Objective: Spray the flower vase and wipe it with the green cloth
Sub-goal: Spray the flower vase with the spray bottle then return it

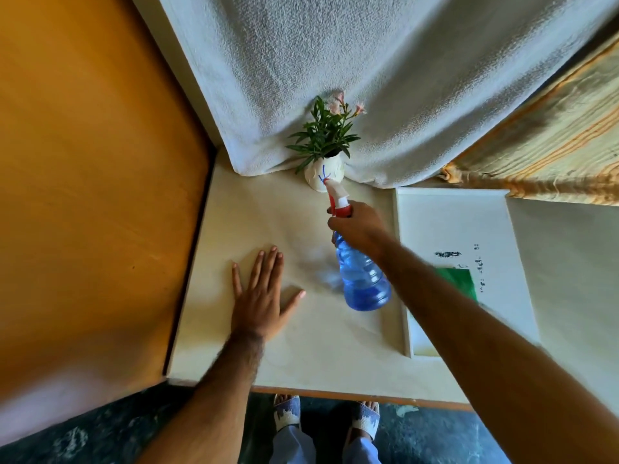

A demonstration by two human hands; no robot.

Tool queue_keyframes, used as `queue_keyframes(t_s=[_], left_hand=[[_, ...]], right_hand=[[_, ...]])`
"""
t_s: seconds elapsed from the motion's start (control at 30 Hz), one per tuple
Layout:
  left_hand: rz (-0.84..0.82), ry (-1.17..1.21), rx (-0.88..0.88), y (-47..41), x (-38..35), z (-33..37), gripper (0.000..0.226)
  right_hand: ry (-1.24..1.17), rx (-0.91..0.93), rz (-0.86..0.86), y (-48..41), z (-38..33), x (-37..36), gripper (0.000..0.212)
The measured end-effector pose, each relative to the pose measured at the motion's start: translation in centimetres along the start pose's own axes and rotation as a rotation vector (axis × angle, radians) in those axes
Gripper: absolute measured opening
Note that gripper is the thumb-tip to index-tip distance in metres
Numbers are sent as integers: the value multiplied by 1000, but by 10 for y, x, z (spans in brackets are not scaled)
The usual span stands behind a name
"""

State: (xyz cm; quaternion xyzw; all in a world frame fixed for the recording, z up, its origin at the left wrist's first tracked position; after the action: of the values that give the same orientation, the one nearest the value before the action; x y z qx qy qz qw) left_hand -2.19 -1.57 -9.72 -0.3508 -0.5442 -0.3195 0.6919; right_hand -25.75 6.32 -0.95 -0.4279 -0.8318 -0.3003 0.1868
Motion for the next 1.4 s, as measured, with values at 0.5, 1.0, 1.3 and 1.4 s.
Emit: queue_keyframes(t_s=[0.5,1.0,1.3,1.4], left_hand=[[3,-6,4,0,0,-3,93],[-47,-21,0,-1,2,-2,97],[-53,-8,-6,-3,1,0,97],[-82,-18,0,-3,-1,-1,97]], right_hand=[[56,-61,138,-14,-1,5,21],[-317,222,701,6,-11,149,17],[-356,259,860,-15,35,199,29],[-373,249,878,-20,52,199,32]])
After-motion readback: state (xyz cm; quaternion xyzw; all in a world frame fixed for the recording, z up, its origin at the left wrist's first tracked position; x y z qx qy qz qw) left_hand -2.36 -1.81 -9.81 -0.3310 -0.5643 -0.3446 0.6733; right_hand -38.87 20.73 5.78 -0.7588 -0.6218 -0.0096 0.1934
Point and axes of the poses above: each hand's wrist, its own y-axis away from the middle knuckle, its own x-axis out of the back of the hand, z = x × y, the point moved 7 cm from there along -y, towards the middle knuckle, and after that the axes turned 10 degrees about z, right-handed, at the moved point
